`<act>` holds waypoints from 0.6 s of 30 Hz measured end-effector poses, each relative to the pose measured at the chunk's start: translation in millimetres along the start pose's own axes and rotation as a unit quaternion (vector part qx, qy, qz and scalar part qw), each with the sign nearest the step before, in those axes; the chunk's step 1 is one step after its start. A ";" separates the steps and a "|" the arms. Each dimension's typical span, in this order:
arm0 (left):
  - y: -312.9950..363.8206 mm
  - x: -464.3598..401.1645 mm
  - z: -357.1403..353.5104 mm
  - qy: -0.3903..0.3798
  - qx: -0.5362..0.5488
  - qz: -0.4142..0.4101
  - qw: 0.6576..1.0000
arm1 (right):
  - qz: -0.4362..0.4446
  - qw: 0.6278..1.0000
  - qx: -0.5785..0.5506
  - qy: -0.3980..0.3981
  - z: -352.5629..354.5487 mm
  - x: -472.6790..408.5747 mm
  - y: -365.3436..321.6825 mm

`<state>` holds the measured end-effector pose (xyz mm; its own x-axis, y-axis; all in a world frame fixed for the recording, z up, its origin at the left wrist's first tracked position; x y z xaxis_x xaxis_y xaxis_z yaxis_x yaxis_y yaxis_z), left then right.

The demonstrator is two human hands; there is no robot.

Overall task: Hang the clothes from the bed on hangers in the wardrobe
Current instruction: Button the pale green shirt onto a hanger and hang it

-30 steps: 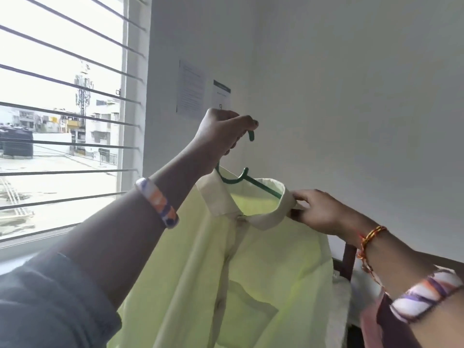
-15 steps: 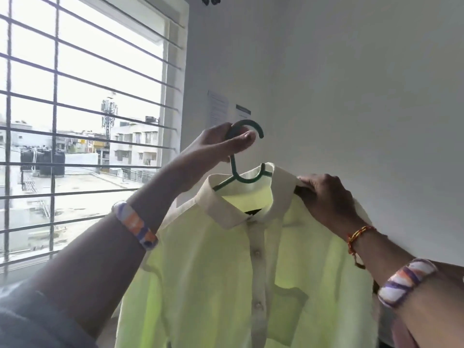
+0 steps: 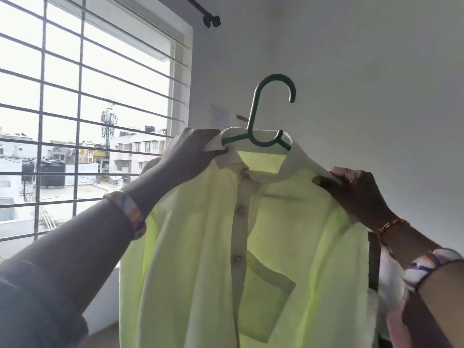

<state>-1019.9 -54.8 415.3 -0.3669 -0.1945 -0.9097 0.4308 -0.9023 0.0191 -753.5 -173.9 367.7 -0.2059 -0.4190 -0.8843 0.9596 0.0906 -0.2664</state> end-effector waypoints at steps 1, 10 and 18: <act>12.0 -1.0 2.2 0.010 -0.034 -0.032 0.999 | -0.001 1.000 0.015 -0.016 8.2 5.9 5.4; 128.7 -23.4 -30.4 0.003 0.007 -0.205 0.979 | -0.083 0.977 0.198 -0.018 143.9 56.9 34.4; 263.6 -34.5 -39.3 0.063 0.151 -0.272 0.948 | -0.152 0.931 0.332 0.028 315.9 130.3 41.3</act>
<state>-861.3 -270.8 435.3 -0.3569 0.3623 -0.8610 -0.0563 -0.9284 -0.3674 -680.1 -510.1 362.6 -0.4793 -0.2852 -0.8300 0.7585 -0.6104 -0.2283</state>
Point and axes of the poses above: each hand's wrist, its own x-axis away from the middle knuckle, its own z-axis out of the back of the hand, y = z × x, the point moved 7 cm from there along -x, towards the middle knuckle, and after that the axes turned 4 degrees about -z, right-handed, at the moved point
